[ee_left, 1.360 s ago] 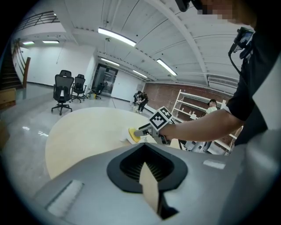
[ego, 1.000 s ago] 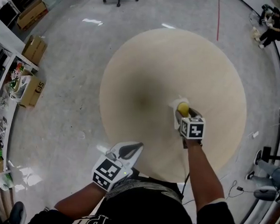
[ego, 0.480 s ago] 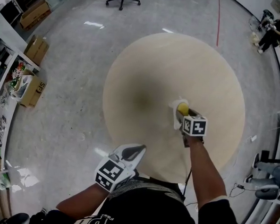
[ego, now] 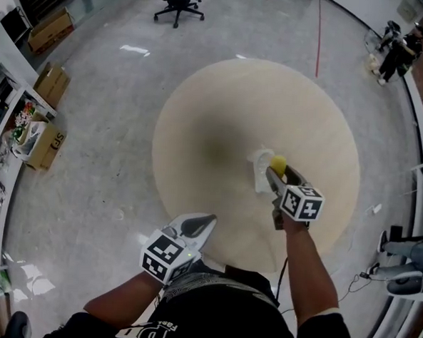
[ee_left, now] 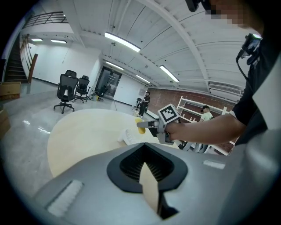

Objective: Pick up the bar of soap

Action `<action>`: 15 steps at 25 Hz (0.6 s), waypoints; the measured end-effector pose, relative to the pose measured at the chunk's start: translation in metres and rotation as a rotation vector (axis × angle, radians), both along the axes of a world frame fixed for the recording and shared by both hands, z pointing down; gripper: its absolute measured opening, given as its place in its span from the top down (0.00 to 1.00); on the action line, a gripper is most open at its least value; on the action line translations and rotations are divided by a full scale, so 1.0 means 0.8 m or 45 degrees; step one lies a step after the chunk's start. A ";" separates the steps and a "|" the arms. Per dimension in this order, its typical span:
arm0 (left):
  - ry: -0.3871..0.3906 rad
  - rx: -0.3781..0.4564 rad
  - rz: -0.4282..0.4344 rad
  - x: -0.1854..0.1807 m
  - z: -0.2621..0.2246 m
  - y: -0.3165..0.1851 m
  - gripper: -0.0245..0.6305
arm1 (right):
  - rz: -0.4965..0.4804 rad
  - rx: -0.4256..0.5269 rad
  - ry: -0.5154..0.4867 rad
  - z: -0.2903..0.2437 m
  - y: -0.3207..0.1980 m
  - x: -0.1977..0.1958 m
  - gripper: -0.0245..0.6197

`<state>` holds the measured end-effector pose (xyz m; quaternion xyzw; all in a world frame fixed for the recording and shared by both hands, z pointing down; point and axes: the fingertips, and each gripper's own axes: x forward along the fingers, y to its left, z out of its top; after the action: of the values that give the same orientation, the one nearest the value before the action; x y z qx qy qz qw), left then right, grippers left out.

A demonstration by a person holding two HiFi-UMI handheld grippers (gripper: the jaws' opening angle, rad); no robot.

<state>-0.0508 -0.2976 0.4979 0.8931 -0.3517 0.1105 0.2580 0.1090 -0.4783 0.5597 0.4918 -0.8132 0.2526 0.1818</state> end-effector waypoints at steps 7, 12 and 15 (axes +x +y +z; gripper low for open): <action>0.005 0.102 0.008 0.035 -0.036 0.002 0.95 | 0.045 0.105 -0.476 -0.096 0.078 0.036 0.55; 0.080 0.188 -0.086 0.073 -0.076 0.020 0.95 | -0.028 0.131 -0.779 -0.162 0.143 0.082 0.55; 0.094 0.211 -0.134 0.104 -0.091 0.043 0.95 | -0.077 0.150 -0.896 -0.196 0.190 0.115 0.55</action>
<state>0.0322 -0.2631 0.4249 0.8952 -0.3962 0.0344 0.2013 0.2013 -0.3259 0.4030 0.3601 -0.8533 0.3537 -0.1307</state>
